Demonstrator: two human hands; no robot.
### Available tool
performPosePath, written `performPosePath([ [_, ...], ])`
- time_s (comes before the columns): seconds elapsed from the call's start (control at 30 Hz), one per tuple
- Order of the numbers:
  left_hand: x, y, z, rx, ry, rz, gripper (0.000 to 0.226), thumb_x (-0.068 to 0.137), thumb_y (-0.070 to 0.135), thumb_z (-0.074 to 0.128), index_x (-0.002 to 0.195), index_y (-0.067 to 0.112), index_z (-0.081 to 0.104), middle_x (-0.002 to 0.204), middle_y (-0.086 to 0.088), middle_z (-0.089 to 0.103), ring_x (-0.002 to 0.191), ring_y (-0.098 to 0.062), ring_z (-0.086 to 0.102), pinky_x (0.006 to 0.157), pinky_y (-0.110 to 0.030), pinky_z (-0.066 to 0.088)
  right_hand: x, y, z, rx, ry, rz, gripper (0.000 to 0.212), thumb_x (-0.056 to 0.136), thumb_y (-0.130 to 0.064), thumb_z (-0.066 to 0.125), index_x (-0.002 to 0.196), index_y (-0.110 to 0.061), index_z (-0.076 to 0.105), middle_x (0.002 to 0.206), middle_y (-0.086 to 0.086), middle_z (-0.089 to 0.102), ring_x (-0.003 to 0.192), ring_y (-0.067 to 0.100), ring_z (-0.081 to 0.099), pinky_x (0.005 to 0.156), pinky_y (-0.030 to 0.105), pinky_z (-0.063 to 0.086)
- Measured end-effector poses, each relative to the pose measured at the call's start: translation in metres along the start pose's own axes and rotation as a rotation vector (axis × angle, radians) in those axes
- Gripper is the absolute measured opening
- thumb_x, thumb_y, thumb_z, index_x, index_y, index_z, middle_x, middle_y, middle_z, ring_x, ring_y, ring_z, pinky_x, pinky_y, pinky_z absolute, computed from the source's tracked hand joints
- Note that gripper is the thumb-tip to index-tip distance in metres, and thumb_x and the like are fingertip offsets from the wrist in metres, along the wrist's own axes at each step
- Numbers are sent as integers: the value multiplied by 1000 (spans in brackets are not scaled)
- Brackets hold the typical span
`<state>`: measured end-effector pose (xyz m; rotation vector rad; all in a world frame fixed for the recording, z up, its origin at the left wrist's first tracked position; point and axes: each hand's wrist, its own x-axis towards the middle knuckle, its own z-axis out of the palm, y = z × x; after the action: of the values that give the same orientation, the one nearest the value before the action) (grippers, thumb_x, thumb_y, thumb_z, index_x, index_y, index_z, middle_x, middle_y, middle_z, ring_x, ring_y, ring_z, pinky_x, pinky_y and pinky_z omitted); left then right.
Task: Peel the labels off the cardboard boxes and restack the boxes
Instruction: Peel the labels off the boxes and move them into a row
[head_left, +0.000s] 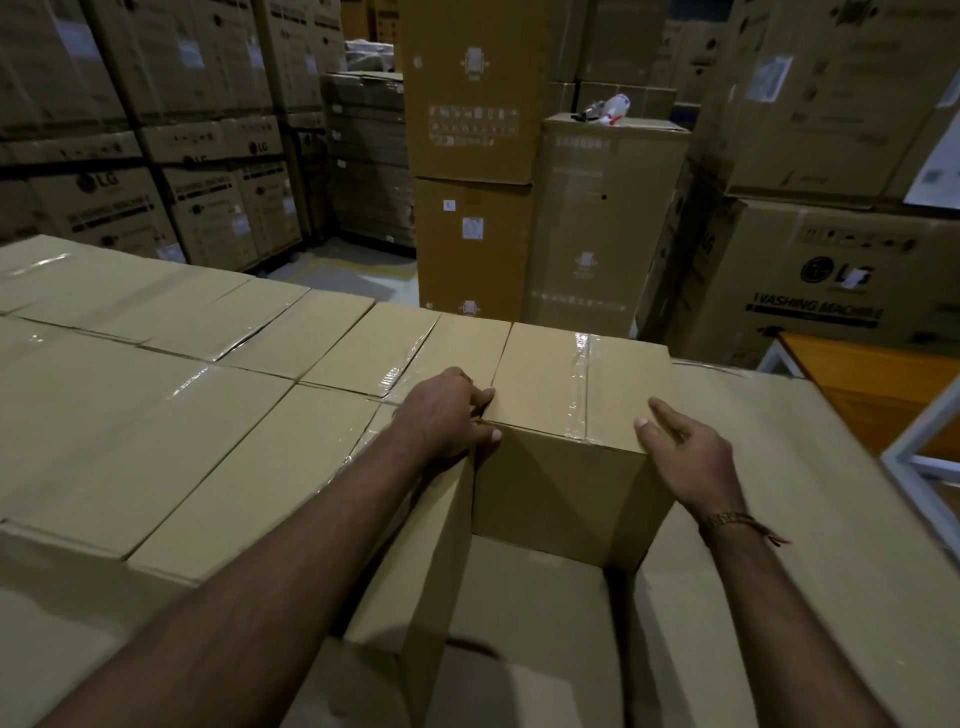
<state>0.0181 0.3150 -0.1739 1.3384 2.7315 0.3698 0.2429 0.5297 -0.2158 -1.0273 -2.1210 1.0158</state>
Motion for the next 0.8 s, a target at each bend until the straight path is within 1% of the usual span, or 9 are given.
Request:
performPosePath([
  [0.13,0,-2,-2,-30,-2,9,69,89,59,74,150,32,57,148,-2,53,130,-22,55,96,-36,45,-2,-2,-2,-5,6,-2,55,102,-42,67,152,-20,57,154,7,57,142,26,52,112,36,41],
  [0.3,-2,-2,3,-78,16,-6,70,89,58,75,151,31,56,149,-1,52,131,-22,55,93,-34,42,-6,-1,2,-10,27,0,54,102,-43,66,152,-22,57,153,8,58,141,27,52,107,31,38],
  [0.37,-2,-1,3,-72,16,-12,72,90,56,75,154,32,52,149,-1,50,131,-23,54,96,-36,45,-4,-1,2,-21,10,8,55,103,-46,64,153,-24,55,155,8,57,142,28,51,109,35,40],
  [0.47,-4,3,7,-47,17,-22,79,88,54,77,157,31,45,150,-4,48,131,-27,54,106,-45,50,-2,-3,-1,-59,-21,12,57,104,-47,62,155,-24,53,159,8,52,146,31,47,113,42,41],
  [0.5,-5,5,10,-28,17,-24,84,86,54,79,157,31,42,151,-5,47,132,-28,53,109,-50,49,-1,-5,-2,-92,-20,11,58,103,-47,62,156,-24,53,162,9,48,148,32,44,114,44,41],
  [0.57,-7,8,14,5,5,-30,92,82,56,82,159,29,37,153,-6,44,137,-31,49,117,-59,39,-1,-10,-3,-145,15,7,61,103,-47,64,157,-23,51,168,10,35,152,34,38,115,48,41],
  [0.63,-6,9,15,25,-17,-27,101,81,60,81,162,26,29,158,-8,40,143,-33,44,122,-63,30,-1,-16,-1,-146,88,4,65,103,-47,63,160,-21,46,170,9,30,151,32,38,113,47,43],
  [0.73,-5,7,9,1,-47,-29,113,82,62,80,167,22,16,163,-11,35,148,-34,39,123,-62,29,0,-23,4,-121,165,23,68,103,-50,60,161,-19,42,166,10,36,146,33,45,110,48,46],
  [0.8,-7,6,4,-30,-53,-19,111,84,60,80,167,22,17,164,-10,35,148,-34,37,123,-59,31,2,-26,6,-167,156,6,68,103,-52,60,160,-18,44,162,12,41,144,34,47,110,49,46],
])
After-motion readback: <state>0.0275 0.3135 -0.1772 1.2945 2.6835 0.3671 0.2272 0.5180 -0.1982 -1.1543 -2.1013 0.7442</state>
